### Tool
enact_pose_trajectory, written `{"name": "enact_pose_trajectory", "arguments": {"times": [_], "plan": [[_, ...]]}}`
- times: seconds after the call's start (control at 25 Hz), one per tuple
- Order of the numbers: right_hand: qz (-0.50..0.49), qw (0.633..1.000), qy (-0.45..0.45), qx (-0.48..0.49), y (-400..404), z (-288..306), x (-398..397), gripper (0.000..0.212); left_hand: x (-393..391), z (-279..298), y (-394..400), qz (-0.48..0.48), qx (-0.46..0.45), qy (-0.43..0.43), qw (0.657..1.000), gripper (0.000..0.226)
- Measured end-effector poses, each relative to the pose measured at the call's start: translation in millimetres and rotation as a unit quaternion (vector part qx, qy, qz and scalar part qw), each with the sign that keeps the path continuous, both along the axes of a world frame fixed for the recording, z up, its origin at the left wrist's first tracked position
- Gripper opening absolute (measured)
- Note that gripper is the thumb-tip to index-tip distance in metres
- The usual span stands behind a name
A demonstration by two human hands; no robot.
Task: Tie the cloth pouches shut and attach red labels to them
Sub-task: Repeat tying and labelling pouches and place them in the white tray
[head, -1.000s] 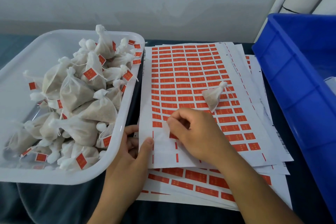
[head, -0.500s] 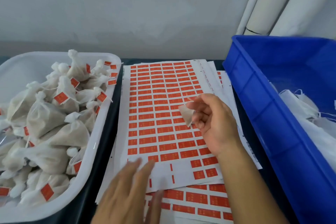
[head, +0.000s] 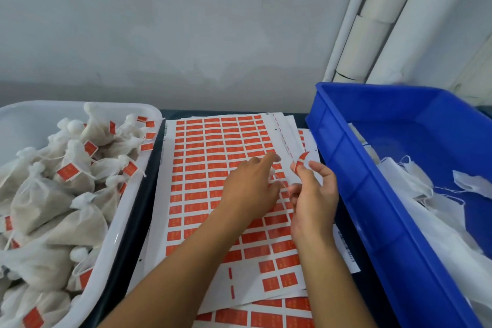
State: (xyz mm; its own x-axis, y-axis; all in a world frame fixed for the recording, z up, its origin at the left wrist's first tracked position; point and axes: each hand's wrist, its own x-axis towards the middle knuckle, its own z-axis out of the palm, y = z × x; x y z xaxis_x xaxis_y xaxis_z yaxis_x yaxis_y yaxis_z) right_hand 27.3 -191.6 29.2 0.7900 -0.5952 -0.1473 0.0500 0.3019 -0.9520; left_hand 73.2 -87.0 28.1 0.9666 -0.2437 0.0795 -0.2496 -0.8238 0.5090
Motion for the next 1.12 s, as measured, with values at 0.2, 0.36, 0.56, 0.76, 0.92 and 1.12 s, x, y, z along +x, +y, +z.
{"name": "enact_pose_trajectory", "arguments": {"times": [0.2,0.36,0.56,0.76,0.92,1.12], "plan": [[0.024,0.997,-0.003,-0.068,3,-3,0,0.017,-4,1,15,0.059,-0.159,-0.004,0.985,0.017],[0.065,0.986,-0.027,-0.151,12,2,7,0.013,-22,3,36,0.072,-0.271,0.021,0.960,0.025],[0.131,0.963,-0.047,-0.229,26,9,18,0.010,-40,2,69,0.079,-0.292,0.026,0.953,0.029],[0.152,0.965,-0.020,-0.214,27,-2,5,0.007,-49,-3,85,0.098,-0.352,0.043,0.930,0.025],[0.166,0.963,-0.031,-0.210,27,0,-2,0.010,-51,-5,88,0.101,-0.387,0.038,0.916,0.021],[0.214,0.941,-0.069,-0.253,36,0,-5,0.008,-54,-5,91,0.084,-0.385,0.024,0.919,0.036]]}}
